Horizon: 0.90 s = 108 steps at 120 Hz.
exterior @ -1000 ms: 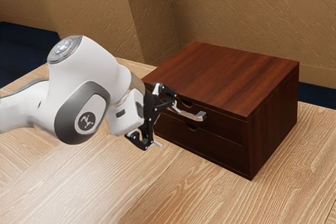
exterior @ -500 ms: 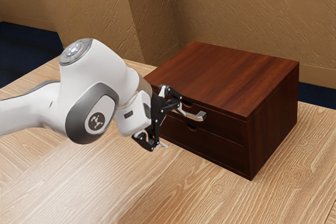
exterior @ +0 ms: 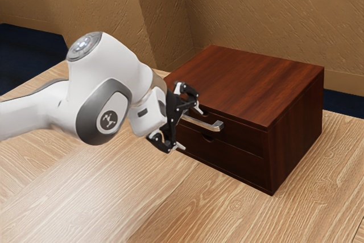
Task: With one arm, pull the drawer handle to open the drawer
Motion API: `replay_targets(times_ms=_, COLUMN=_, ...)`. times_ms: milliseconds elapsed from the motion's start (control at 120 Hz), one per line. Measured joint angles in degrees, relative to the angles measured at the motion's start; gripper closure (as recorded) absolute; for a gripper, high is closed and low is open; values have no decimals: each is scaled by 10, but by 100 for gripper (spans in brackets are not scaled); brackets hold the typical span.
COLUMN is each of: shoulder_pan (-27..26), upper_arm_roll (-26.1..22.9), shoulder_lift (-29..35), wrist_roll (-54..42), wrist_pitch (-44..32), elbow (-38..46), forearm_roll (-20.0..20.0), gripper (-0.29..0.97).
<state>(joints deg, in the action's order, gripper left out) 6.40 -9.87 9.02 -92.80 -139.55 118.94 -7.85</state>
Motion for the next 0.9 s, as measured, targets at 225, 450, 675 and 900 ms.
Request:
replay_targets(times_ms=225, shoulder_pan=2, upper_arm_roll=4, shoulder_lift=-1, wrist_roll=2, wrist_pitch=1, elbow=-1, forearm_roll=-3, gripper=17)
replay_targets(times_ms=450, shoulder_pan=3, upper_arm_roll=6, shoulder_lift=-8, wrist_roll=6, wrist_pitch=1, elbow=-1, forearm_roll=-3, gripper=20)
replay_targets(times_ms=675, shoulder_pan=3, upper_arm_roll=6, shoulder_lift=-19, wrist_roll=8, wrist_pitch=-1, elbow=-11, forearm_roll=-3, gripper=26)
replay_targets(times_ms=900, shoulder_pan=2, upper_arm_roll=6, shoulder_lift=-25, wrist_roll=11, wrist_pitch=-2, elbow=-15, forearm_roll=-3, gripper=29)
